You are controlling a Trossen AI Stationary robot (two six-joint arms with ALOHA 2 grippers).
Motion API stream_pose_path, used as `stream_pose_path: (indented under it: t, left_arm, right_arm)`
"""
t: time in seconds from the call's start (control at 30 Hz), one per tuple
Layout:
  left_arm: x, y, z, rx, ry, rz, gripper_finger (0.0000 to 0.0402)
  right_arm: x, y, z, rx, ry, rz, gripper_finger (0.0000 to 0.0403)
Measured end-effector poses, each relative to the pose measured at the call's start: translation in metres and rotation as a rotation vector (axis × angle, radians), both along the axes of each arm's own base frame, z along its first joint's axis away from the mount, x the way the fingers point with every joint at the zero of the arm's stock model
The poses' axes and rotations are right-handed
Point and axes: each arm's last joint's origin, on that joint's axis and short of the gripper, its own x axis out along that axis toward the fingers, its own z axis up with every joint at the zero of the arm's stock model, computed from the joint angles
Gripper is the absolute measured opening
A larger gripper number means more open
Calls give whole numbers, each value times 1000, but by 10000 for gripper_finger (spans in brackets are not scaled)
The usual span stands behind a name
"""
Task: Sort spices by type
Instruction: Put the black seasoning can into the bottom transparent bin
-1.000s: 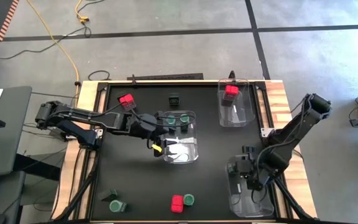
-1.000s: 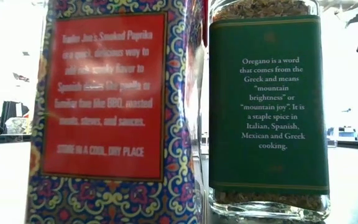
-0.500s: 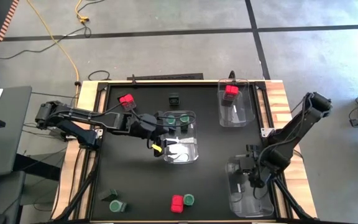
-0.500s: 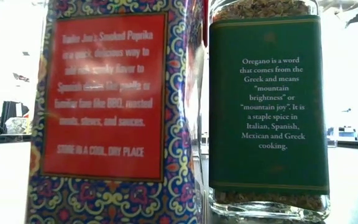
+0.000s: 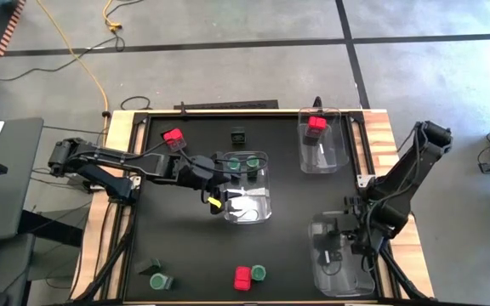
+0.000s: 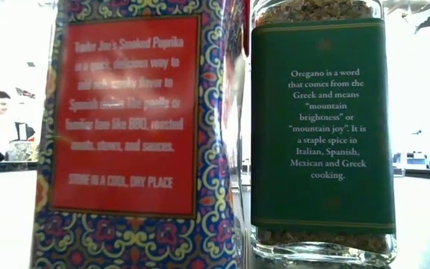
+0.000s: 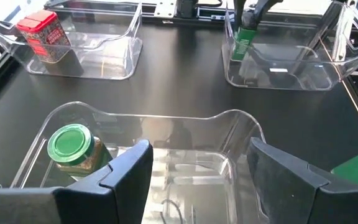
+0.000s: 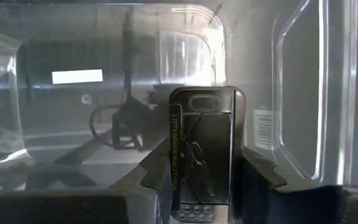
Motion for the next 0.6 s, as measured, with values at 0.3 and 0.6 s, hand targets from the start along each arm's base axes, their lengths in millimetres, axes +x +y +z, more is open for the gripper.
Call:
stream_pose_path:
  t: [0.3, 0.6]
  left_arm:
    - [0, 0, 0, 0, 0, 0, 249]
    - [0, 0, 0, 0, 0, 0, 249]
  right_arm:
    - [0, -2, -1, 26, -18, -4, 182]
    - [-2, -2, -1, 42, 17, -3, 187]
